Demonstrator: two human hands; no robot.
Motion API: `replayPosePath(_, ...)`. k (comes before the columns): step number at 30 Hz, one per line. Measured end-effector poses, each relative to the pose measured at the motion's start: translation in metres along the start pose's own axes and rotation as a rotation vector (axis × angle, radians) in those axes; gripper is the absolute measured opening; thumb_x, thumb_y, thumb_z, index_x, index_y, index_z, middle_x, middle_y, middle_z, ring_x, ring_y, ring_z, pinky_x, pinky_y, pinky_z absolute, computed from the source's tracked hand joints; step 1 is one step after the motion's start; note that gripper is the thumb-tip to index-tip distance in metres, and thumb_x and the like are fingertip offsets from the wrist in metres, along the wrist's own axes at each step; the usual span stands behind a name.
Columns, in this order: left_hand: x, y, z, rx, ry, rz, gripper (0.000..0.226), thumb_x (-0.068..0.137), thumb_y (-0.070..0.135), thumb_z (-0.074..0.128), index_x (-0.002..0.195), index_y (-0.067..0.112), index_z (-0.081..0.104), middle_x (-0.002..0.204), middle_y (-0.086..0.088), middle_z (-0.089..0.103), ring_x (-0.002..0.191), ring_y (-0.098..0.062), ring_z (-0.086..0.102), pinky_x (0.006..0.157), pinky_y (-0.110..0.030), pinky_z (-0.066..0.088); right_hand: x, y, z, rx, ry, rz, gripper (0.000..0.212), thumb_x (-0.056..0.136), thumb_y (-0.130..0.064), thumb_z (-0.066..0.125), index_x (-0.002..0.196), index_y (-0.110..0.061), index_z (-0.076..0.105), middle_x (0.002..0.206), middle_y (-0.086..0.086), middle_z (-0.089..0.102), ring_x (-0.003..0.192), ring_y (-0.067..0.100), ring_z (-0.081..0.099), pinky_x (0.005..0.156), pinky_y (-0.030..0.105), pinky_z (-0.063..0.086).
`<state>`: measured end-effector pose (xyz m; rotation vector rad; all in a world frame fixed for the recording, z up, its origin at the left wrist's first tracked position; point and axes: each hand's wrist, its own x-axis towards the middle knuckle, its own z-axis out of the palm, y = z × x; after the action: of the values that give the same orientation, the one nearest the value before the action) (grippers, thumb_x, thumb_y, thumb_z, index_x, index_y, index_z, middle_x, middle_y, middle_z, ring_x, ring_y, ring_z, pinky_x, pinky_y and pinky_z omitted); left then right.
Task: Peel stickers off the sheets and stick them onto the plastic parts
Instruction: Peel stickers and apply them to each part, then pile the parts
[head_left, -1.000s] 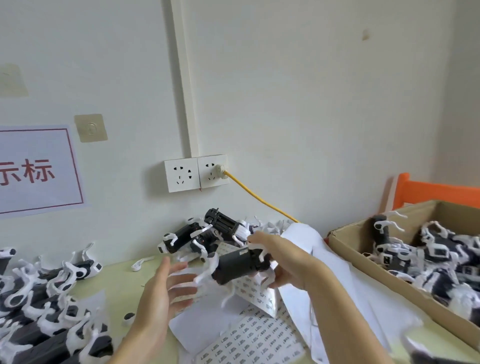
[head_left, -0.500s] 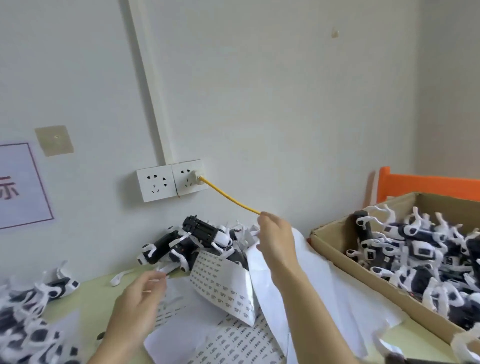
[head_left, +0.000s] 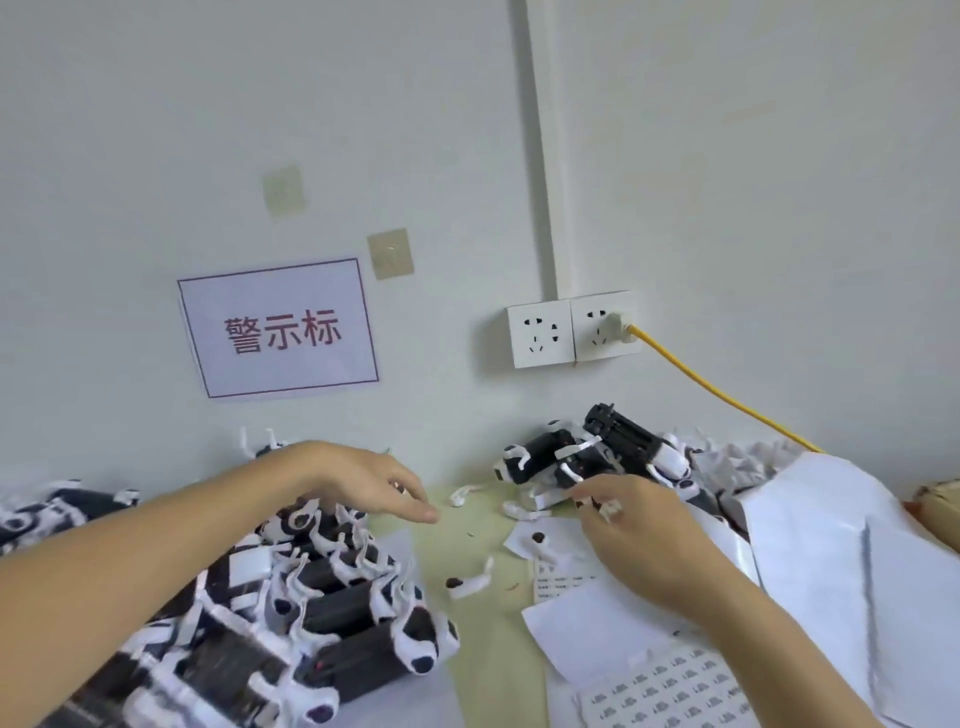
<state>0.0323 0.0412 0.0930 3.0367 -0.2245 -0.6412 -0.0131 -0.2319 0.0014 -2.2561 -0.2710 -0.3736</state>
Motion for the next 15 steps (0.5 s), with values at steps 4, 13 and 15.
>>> replayPosePath(4, -0.026, 0.023, 0.024, 0.14, -0.081, 0.152, 0.07, 0.065, 0.085, 0.061, 0.125, 0.048, 0.057, 0.142, 0.015, 0.046, 0.13, -0.009, 0.044, 0.113, -0.034, 0.035, 0.0, 0.0, 0.004, -0.04, -0.015, -0.038, 0.033, 0.099, -0.024, 0.047, 0.125, -0.03, 0.065, 0.123, -0.01, 0.064, 0.098, 0.006, 0.06, 0.065, 0.005, 0.039)
replayPosePath(13, -0.013, 0.06, 0.092, 0.92, 0.037, 0.117, 0.05, 0.083, 0.023, 0.077, 0.128, 0.014, 0.056, 0.126, -0.009, 0.056, 0.12, -0.028, 0.046, 0.097, -0.042, 0.039, -0.005, 0.0, 0.013, -0.092, -0.096, -0.034, 0.034, 0.1, -0.027, 0.049, 0.131, -0.033, 0.06, 0.124, -0.008, 0.06, 0.112, 0.008, 0.055, 0.093, 0.025, 0.045)
replayPosePath(15, -0.013, 0.054, 0.075, 0.775, 0.036, 0.14, 0.056, 0.079, 0.03, 0.08, 0.127, 0.017, 0.055, 0.121, -0.007, 0.059, 0.113, -0.028, 0.052, 0.088, -0.039, 0.044, -0.005, 0.002, 0.014, -0.097, -0.104, -0.023, 0.033, 0.1, -0.028, 0.049, 0.13, -0.035, 0.06, 0.123, -0.008, 0.059, 0.11, 0.008, 0.055, 0.087, 0.023, 0.043)
